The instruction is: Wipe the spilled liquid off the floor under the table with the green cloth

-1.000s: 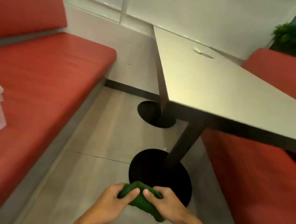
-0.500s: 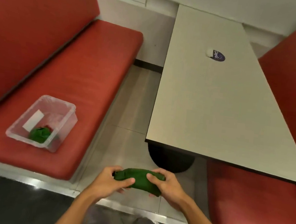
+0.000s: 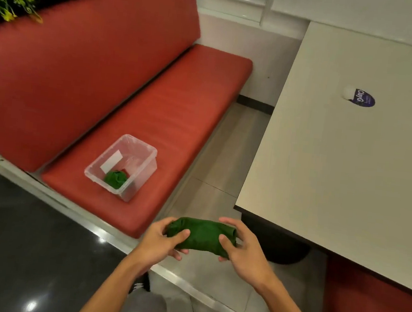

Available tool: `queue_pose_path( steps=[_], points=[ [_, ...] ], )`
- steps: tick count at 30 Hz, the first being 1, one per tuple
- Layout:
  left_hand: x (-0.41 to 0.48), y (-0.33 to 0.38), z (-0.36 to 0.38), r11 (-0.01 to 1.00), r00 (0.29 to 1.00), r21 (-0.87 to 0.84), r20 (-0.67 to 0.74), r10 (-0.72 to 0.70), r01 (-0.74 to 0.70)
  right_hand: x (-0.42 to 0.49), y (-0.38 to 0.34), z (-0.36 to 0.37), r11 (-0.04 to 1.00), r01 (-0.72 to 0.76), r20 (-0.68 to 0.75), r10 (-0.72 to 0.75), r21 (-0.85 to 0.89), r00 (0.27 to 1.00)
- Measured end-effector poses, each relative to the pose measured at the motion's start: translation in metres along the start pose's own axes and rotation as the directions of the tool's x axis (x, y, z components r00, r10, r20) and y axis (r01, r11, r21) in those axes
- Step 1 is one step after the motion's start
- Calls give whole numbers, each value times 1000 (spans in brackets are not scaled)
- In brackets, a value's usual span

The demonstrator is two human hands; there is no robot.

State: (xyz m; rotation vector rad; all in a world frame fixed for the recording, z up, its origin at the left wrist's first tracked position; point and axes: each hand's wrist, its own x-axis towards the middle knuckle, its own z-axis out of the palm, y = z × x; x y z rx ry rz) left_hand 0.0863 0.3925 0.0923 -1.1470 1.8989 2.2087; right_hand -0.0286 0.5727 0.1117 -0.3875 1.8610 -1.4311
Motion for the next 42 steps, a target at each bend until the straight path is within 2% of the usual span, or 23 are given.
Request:
queue_pose_path(
  steps=[3, 7, 11, 14, 18, 21, 24, 27, 28, 29, 32, 34, 36, 39, 42],
  points=[
    [6, 3, -32, 999, 998, -30, -54, 23, -25, 22, -17, 27, 997, 56, 60, -53, -47, 997],
    [30, 12, -93, 997, 990, -5, -119, 74, -75, 73, -40, 81, 995, 51, 92, -43, -85, 995],
    [73, 25, -177, 983, 978, 154, -167, 127, -101, 132, -58, 148, 996, 33, 78, -27, -87, 997],
    [114, 37, -248, 955, 975, 293, -192, 113, -53, 180, -64, 208, 985, 32, 47, -25, -168, 999],
    [167, 45, -307, 818, 955, 574, -225, 195, -32, 243, -53, 273, 973, -39, -43, 30, -226, 999],
    [198, 43, -325, 725, 960, 688, -216, 177, 21, 269, -44, 310, 942, -129, -96, 104, -308, 990],
    [233, 31, -333, 631, 988, 775, -113, 105, 22, 292, -25, 336, 896, -232, -152, 187, -379, 970],
    [256, 17, -335, 508, 997, 859, -73, -4, 65, 310, -10, 350, 789, -183, -56, 186, -587, 981],
    [261, 14, -335, 465, 997, 882, -69, -40, 79, 314, -9, 354, 761, -171, 15, 230, -626, 973],
    [266, 13, -335, 421, 995, 902, -68, -78, 95, 319, -5, 358, 768, -188, 45, 271, -612, 961],
    [271, 20, -328, 286, 983, 950, -80, -164, 125, 323, -6, 367, 696, -260, 38, 382, -669, 923],
    [270, 24, -321, 219, 981, 967, -96, -169, 132, 320, -8, 368, 662, -233, 47, 375, -712, 926],
    [264, 27, -318, 162, 983, 979, -104, -150, 128, 312, -13, 363, 692, -193, 61, 324, -696, 944],
    [253, 43, -310, 133, 983, 984, -94, -156, 115, 297, -24, 332, 737, -155, 61, 257, -657, 964],
    [232, 70, -298, 138, 993, 989, -38, -109, 53, 273, -36, 291, 738, -150, 35, 229, -658, 973]
  ],
)
